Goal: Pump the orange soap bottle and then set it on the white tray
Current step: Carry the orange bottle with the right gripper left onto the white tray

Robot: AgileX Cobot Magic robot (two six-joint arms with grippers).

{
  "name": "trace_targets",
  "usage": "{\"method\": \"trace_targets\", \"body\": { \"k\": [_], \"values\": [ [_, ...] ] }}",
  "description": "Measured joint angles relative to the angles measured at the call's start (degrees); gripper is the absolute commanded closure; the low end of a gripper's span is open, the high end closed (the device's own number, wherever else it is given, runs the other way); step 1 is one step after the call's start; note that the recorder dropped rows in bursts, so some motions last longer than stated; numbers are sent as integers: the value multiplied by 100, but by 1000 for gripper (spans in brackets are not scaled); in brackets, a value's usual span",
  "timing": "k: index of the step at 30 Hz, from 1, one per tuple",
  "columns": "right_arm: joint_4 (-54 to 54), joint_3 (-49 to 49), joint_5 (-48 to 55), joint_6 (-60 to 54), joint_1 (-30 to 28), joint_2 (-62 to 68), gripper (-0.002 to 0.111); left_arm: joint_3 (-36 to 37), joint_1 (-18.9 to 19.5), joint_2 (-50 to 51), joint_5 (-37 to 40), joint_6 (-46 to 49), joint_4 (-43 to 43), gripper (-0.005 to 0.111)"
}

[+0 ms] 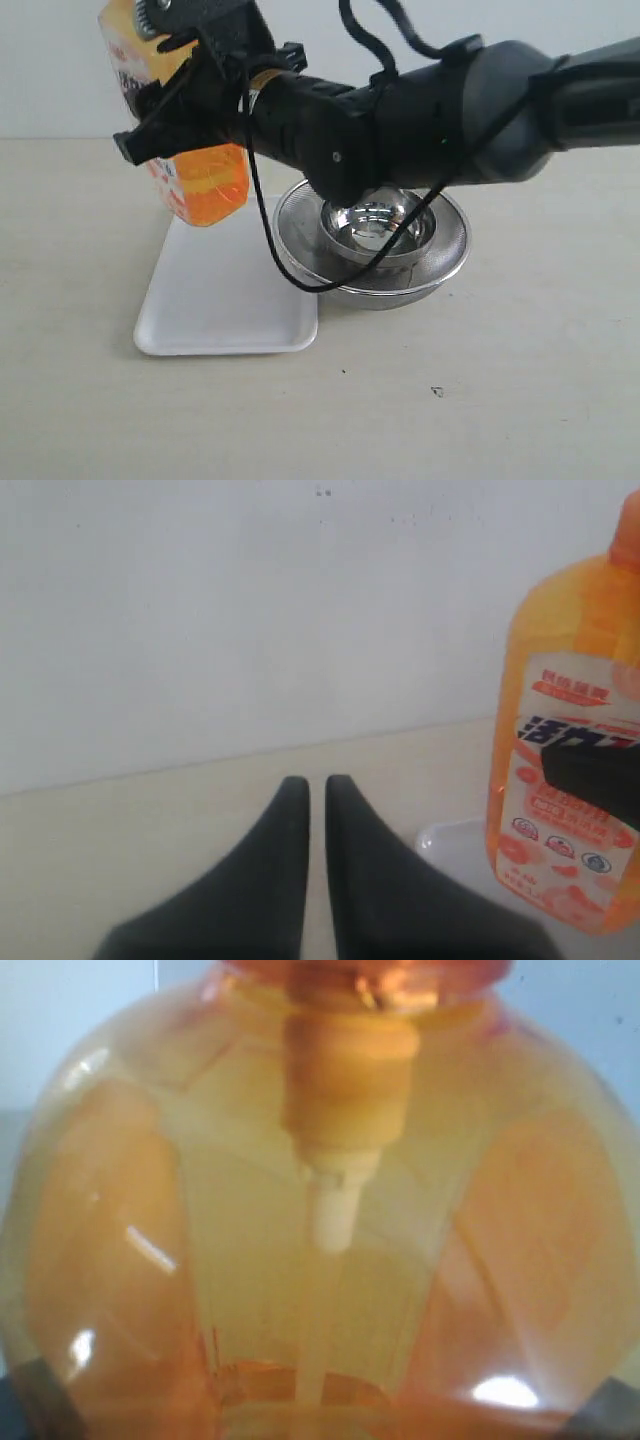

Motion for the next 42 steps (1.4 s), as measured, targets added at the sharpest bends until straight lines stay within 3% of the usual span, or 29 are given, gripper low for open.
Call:
{"method": "trace_targets", "body": {
  "k": [5, 9, 21, 24, 28, 31, 37, 42],
  "values": [
    [2145, -342, 115, -1652, 229, 544, 108, 236, 0, 0, 0, 54, -184, 102],
    [3009, -400, -166, -2086, 240, 766, 108, 272, 0, 0, -56, 232, -570, 102],
    [3302, -403, -156, -2272, 240, 1115, 107, 511, 0, 0, -296, 345, -714, 102],
    [3302, -403, 39, -2272, 240, 1115, 91, 511, 0, 0, -389, 356, -714, 102],
    [3302, -403, 151, -2272, 240, 1115, 55, 511, 0, 0, -437, 356, -714, 102],
    [3302, -403, 151, -2280, 240, 1115, 39, 511, 0, 0, -437, 356, -714, 102],
    [3252, -465, -44, -2280, 240, 1090, 25, 511, 0, 0, -445, 356, -714, 102],
    [3252, -465, -83, -2280, 240, 1070, 24, 511, 0, 0, -445, 356, -714, 102]
  ]
}}
